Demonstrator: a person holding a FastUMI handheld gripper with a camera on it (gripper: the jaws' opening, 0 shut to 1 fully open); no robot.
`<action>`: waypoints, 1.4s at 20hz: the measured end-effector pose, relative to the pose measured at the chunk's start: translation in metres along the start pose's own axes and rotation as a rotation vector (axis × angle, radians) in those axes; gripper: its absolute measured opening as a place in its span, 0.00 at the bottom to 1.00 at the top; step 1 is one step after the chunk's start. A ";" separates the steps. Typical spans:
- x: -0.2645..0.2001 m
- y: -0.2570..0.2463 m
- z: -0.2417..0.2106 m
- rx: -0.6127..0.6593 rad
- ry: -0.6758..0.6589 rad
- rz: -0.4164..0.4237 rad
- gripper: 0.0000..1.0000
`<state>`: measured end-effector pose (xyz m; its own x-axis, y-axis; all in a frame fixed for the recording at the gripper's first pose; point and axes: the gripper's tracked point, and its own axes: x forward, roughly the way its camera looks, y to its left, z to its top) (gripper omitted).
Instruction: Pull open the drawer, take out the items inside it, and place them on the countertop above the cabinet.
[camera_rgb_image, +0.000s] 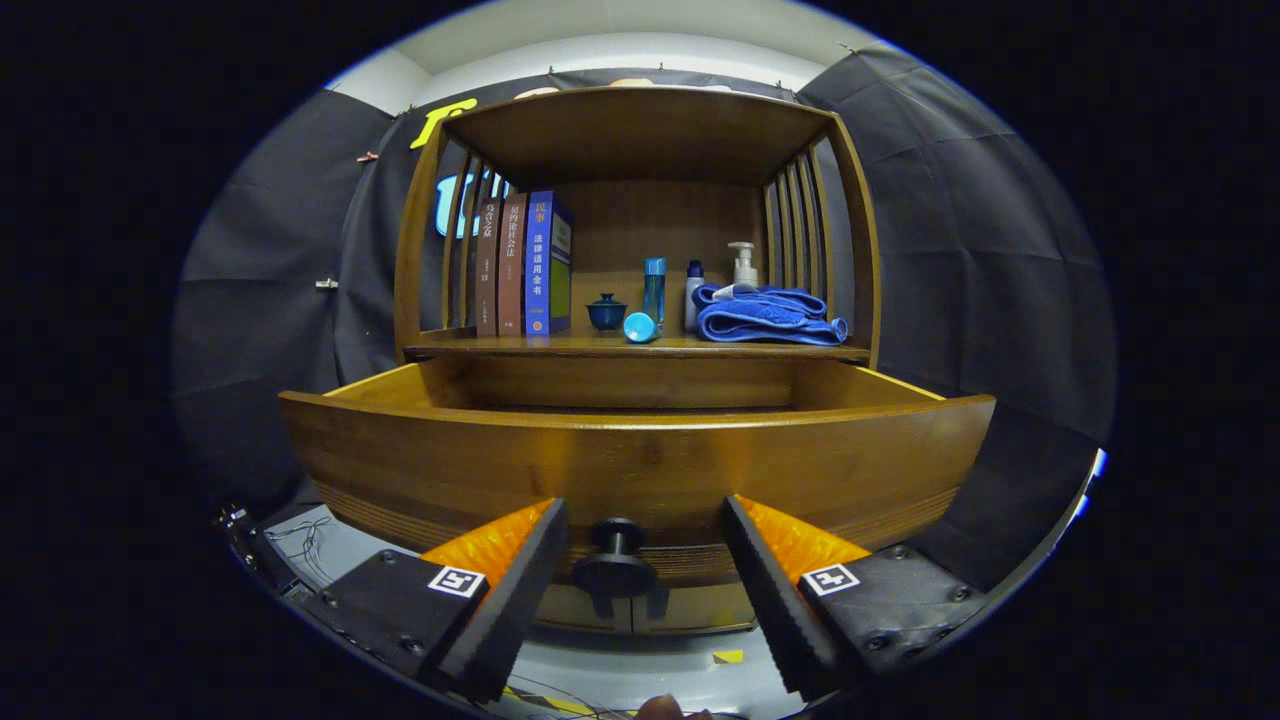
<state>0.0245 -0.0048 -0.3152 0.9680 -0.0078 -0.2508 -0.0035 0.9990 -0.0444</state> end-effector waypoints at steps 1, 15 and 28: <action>0.001 0.001 0.000 0.003 0.006 -0.001 1.00; 0.078 0.006 0.021 -0.018 -0.007 -0.018 1.00; 0.152 0.010 0.030 -0.016 0.004 -0.032 1.00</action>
<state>0.1789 0.0055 -0.3246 0.9666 -0.0404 -0.2532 0.0238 0.9974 -0.0680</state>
